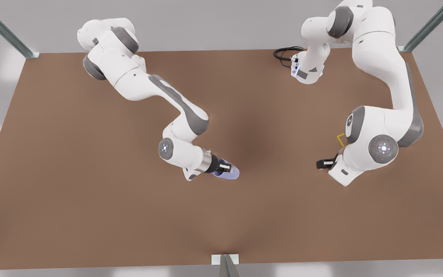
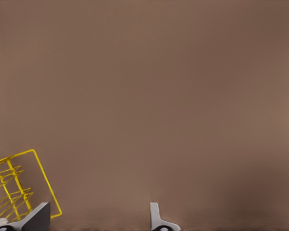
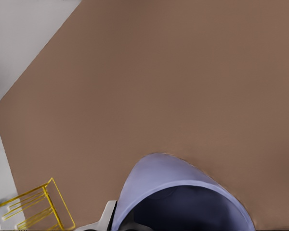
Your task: Place the cup on the cup holder
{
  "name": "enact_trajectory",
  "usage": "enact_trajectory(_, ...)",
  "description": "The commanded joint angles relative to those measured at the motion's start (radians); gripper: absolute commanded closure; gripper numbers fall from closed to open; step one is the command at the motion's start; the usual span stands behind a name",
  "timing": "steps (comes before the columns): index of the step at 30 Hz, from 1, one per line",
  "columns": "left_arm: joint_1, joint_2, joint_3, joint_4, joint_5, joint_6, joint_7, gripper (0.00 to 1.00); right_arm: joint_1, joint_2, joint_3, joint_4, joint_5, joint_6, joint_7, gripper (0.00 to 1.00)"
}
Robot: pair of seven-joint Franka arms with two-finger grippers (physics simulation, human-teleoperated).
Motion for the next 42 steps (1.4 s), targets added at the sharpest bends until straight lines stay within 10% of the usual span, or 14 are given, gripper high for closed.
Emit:
enact_trajectory(1,-0.008,-0.014,-0.005,0.014,0.004,-0.161,-0.068,0.00,-0.059,0.031,0.089,-0.008,0.031,0.215,0.307,0.79)
enact_trajectory(4,-0.007,0.060,-0.002,0.025,-0.005,0.088,-0.073,0.00,-0.110,0.099,0.184,-0.007,0.024,0.239,0.308,0.79)
enact_trajectory(16,-0.171,0.120,-0.010,0.091,-0.160,0.318,-2.271,0.00,-0.111,0.232,0.270,0.012,-0.058,0.327,0.308,0.79)
enact_trajectory(27,-0.312,0.270,-0.002,0.097,-0.045,0.496,-2.331,0.00,-0.146,0.386,0.389,0.015,-0.344,0.431,0.373,0.79)
enact_trajectory(30,-0.338,0.316,-0.002,0.095,-0.034,0.534,-2.340,0.00,-0.145,0.392,0.388,0.013,-0.373,0.469,0.373,0.46)
enact_trajectory(32,-0.351,0.335,-0.002,0.095,-0.033,0.571,-2.334,0.00,-0.143,0.393,0.388,0.010,-0.382,0.491,0.377,0.01)
enact_trajectory(42,-0.395,0.393,-0.010,0.060,-0.017,0.560,-1.844,0.00,-0.298,0.398,0.435,-0.126,-0.463,0.492,0.376,0.00)
